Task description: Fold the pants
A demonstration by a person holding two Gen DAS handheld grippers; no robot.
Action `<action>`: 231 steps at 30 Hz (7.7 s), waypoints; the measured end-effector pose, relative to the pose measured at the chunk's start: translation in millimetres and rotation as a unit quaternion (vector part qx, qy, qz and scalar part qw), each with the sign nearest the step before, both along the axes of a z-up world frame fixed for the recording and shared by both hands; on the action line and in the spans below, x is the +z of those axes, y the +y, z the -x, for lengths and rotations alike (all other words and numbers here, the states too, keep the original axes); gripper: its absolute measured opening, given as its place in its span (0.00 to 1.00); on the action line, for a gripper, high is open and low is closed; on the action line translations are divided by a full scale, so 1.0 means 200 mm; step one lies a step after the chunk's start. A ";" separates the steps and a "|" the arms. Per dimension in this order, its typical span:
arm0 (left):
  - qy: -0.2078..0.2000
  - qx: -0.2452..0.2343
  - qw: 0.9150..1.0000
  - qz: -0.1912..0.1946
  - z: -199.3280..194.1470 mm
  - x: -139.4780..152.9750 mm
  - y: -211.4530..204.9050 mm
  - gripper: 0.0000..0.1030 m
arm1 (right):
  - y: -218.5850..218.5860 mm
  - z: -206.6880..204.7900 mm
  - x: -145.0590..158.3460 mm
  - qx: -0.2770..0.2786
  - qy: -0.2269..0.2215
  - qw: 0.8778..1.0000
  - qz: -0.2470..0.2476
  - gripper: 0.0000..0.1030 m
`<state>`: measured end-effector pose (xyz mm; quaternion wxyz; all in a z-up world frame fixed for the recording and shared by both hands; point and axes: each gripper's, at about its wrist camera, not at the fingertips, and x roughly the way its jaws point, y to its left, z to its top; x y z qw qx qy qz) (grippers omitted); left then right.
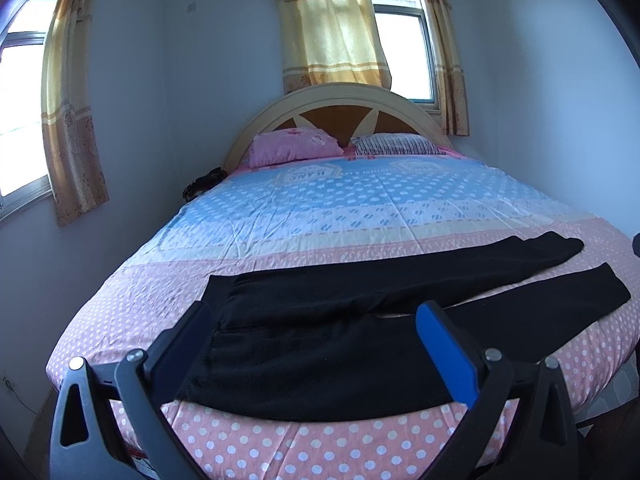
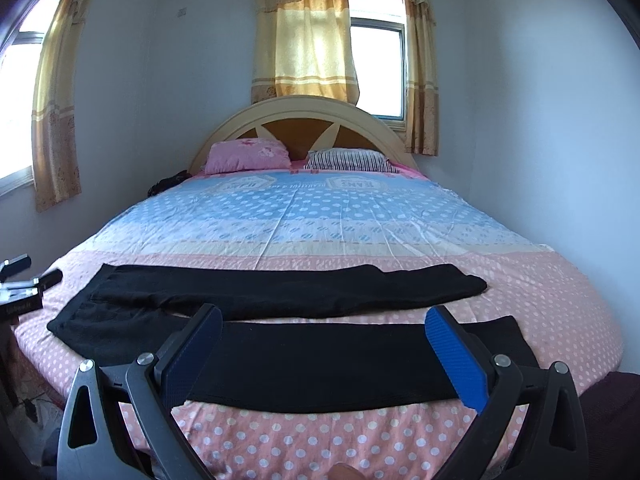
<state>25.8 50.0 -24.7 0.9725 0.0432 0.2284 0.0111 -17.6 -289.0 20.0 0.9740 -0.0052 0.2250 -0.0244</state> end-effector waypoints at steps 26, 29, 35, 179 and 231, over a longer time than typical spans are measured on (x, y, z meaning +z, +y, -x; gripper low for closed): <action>0.211 0.052 0.976 0.020 -1.30 -0.50 0.92 0.68 | -0.62 -0.80 -0.25 -0.023 0.146 0.989 -0.029 0.65; 0.226 0.039 0.973 0.031 -1.36 -0.54 0.94 0.63 | -0.66 -0.87 -0.27 -0.023 0.156 0.987 -0.040 0.65; 0.242 0.018 0.968 0.071 -1.43 -0.64 0.97 0.38 | -0.84 -1.03 -0.30 -0.050 0.183 0.980 -0.066 0.51; 0.045 -0.196 0.979 -0.044 -0.06 -0.50 1.00 0.08 | 0.50 -0.42 -0.68 0.322 0.236 0.908 0.127 0.02; 0.097 -0.170 0.980 -0.020 -0.35 -0.60 0.70 0.60 | 1.15 -1.44 -0.66 0.285 0.323 0.892 -0.136 0.27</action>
